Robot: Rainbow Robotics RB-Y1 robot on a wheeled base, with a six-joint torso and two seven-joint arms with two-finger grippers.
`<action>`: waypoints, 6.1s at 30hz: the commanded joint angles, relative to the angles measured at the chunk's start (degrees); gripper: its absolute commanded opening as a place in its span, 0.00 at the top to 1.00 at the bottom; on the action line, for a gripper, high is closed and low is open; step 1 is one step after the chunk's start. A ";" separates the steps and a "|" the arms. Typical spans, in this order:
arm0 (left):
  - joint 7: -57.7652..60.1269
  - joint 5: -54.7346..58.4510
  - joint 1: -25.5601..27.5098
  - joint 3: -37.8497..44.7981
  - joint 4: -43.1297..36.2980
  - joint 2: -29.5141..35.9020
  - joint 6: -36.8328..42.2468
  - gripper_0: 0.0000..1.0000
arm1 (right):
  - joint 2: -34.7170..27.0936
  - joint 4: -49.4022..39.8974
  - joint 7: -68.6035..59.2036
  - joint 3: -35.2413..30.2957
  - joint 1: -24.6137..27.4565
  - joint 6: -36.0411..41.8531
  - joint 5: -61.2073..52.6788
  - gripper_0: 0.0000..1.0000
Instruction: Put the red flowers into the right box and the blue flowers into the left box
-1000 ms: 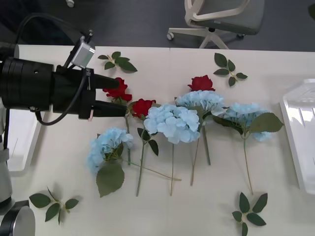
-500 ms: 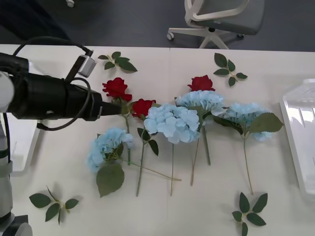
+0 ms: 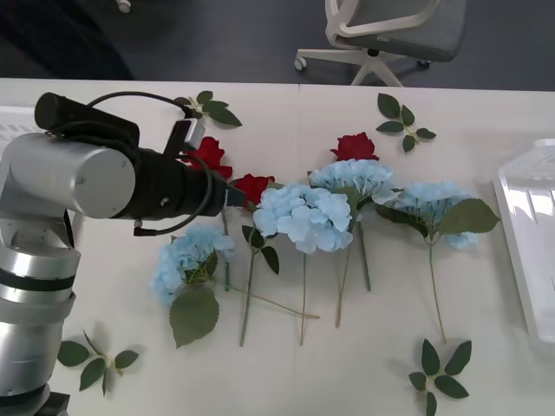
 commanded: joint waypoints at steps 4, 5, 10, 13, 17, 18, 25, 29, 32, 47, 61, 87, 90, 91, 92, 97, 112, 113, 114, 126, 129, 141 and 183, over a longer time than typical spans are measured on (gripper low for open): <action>9.74 -8.60 -2.77 -1.73 4.08 -4.79 -3.70 0.00 | -0.27 4.17 -0.40 1.63 7.57 -7.69 8.12 1.00; 9.82 -9.39 -2.77 -1.73 4.26 -5.14 -3.79 0.00 | -0.10 4.43 -0.40 1.54 8.27 -8.65 8.74 1.00; 11.23 -15.28 -3.04 -1.65 6.72 -7.78 -4.32 0.00 | 0.17 7.60 -0.23 1.54 14.95 -18.06 15.94 1.00; 14.22 -18.36 -3.83 -1.65 9.01 -8.57 -5.99 0.00 | -0.10 10.15 0.39 1.54 16.09 -21.22 16.38 1.00; 18.09 -21.00 -5.50 -1.91 11.82 -8.83 -6.96 0.00 | -0.10 12.43 1.44 1.72 16.09 -22.19 16.38 1.00; 18.88 -21.61 -5.94 -1.91 12.35 -8.83 -6.96 0.00 | -0.10 12.96 1.79 1.80 16.09 -22.45 16.29 1.00; 20.63 -25.21 -8.22 -1.91 16.92 -8.83 -8.10 0.00 | -2.73 17.27 3.29 1.98 16.18 -23.16 14.36 1.00; 21.16 -25.92 -8.22 -1.91 19.38 -8.83 -11.00 0.00 | -3.00 21.40 5.40 2.24 16.18 -25.35 14.54 1.00; 21.25 -26.45 -8.40 -1.91 21.05 -8.92 -12.40 0.00 | -3.26 23.42 7.68 2.24 16.18 -25.53 13.22 1.00; 20.99 -27.41 -12.35 -3.58 34.85 -9.01 -23.92 0.00 | -4.14 27.02 10.14 2.07 16.35 -25.62 6.45 1.00; 20.63 -27.76 -12.44 -4.99 36.52 -9.01 -26.99 0.98 | -5.46 31.86 12.52 6.02 17.06 -34.67 1.62 1.00; 20.19 -26.80 -1.37 -5.16 8.48 -6.28 -26.91 1.00 | -6.07 36.51 12.69 17.01 10.29 -40.38 -0.67 0.56; 20.02 -25.83 1.18 -5.16 1.45 -4.88 -26.91 1.00 | -6.07 36.43 12.61 17.01 9.94 -40.38 0.21 0.35; 19.93 -25.39 1.80 -5.16 -0.49 -4.44 -26.91 1.00 | -6.07 36.43 12.61 17.01 9.76 -40.38 0.30 0.34; 19.76 -24.34 2.50 -5.07 -2.68 -3.82 -26.99 1.00 | -6.07 36.43 12.61 17.01 9.76 -40.38 0.83 0.34; 19.05 -19.06 4.70 -5.07 -11.03 -0.57 -26.91 1.00 | -6.07 35.28 12.43 16.74 9.15 -40.56 3.64 0.34; -1.25 7.39 7.69 1.34 -20.61 2.16 -26.91 1.00 | -2.29 17.88 15.77 -6.19 8.62 -15.16 0.30 0.35; -2.39 8.97 7.69 1.69 -20.61 2.16 -26.91 1.00 | -2.21 17.09 16.03 -6.55 8.62 -14.72 0.30 0.35; -5.29 13.37 7.95 3.01 -20.53 2.16 -26.82 1.00 | -2.03 15.51 16.38 -7.43 8.62 -13.75 0.30 0.35; -33.33 53.62 8.13 19.80 -15.87 -2.68 -6.87 1.00 | 3.86 3.82 32.64 -9.62 2.64 -13.93 0.30 0.35; -40.10 62.68 8.13 23.49 -11.74 -4.61 -0.19 1.00 | 4.56 2.68 33.96 -6.19 -1.14 -15.07 -3.83 0.34; -59.43 83.24 8.04 28.85 1.18 -5.67 21.43 1.00 | 2.19 1.71 35.37 23.51 -19.59 -39.59 -16.05 0.35; -75.22 69.88 -0.31 27.53 3.29 -15.98 24.21 1.00 | -15.65 -4.62 40.82 92.95 -37.87 -105.60 -9.46 0.34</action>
